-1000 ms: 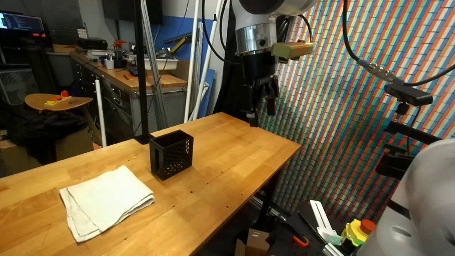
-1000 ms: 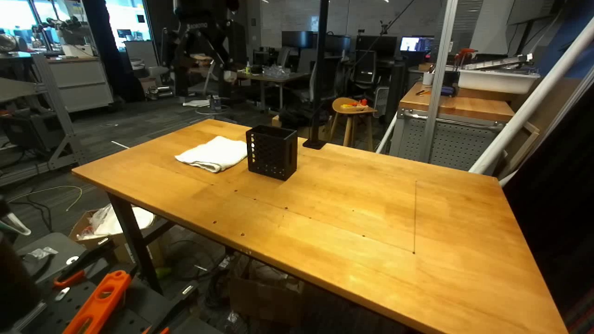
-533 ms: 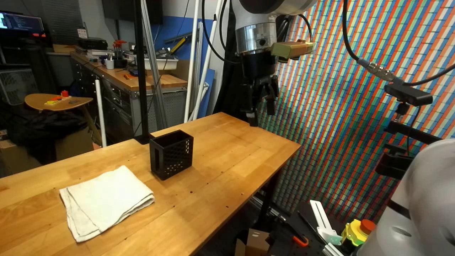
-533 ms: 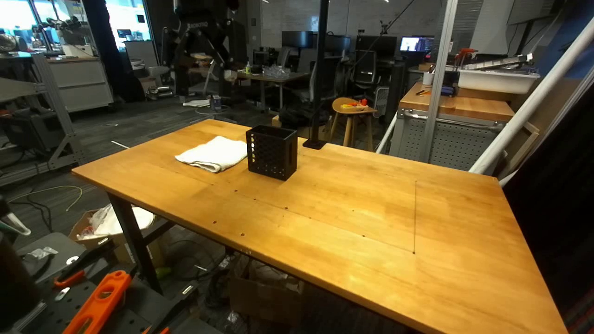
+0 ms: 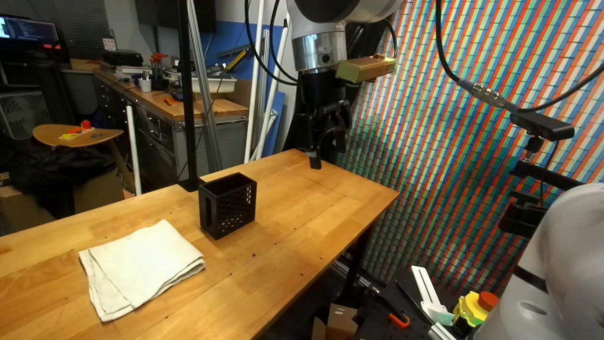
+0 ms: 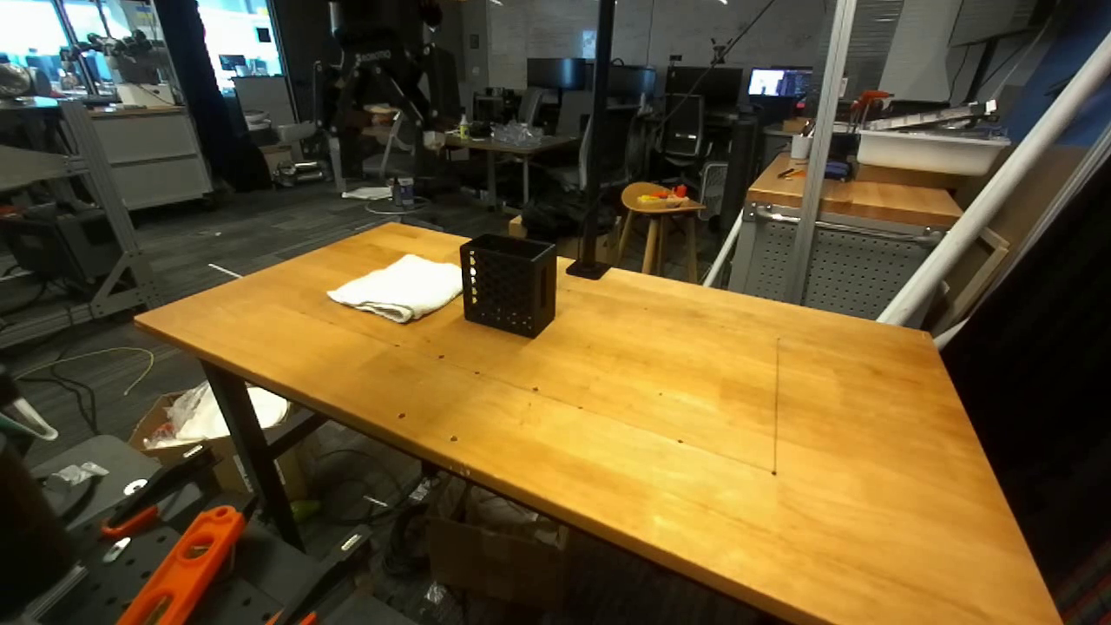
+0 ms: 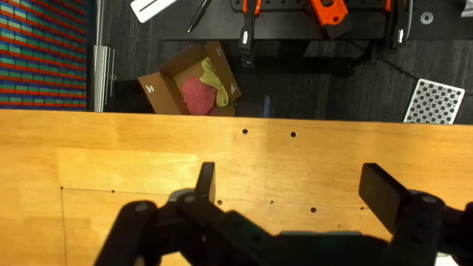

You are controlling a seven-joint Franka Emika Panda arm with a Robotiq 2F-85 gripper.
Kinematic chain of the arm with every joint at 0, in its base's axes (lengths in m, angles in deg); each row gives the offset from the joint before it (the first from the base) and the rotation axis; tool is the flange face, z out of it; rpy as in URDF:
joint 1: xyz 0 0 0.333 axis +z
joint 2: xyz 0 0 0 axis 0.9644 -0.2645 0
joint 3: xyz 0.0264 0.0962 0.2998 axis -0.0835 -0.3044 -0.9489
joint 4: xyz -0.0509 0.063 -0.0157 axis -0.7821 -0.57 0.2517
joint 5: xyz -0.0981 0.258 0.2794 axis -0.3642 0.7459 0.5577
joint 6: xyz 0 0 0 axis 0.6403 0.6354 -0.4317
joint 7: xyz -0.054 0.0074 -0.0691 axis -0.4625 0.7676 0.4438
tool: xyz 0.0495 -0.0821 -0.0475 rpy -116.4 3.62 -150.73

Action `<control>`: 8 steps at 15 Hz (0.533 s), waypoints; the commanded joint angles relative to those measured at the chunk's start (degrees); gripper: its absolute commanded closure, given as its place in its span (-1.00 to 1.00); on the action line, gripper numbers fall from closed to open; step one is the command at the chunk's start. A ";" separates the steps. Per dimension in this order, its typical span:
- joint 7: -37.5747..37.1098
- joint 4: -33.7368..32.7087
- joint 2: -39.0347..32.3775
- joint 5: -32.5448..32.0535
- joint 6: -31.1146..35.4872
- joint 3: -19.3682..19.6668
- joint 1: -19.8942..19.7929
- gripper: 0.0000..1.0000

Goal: Put the white towel in the black box

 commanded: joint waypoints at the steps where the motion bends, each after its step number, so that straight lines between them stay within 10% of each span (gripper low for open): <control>1: -6.05 -6.04 -5.06 0.44 1.33 -2.00 0.96 -1.00; 8: -14.42 -18.25 -15.53 0.01 2.95 -6.00 3.88 -1.00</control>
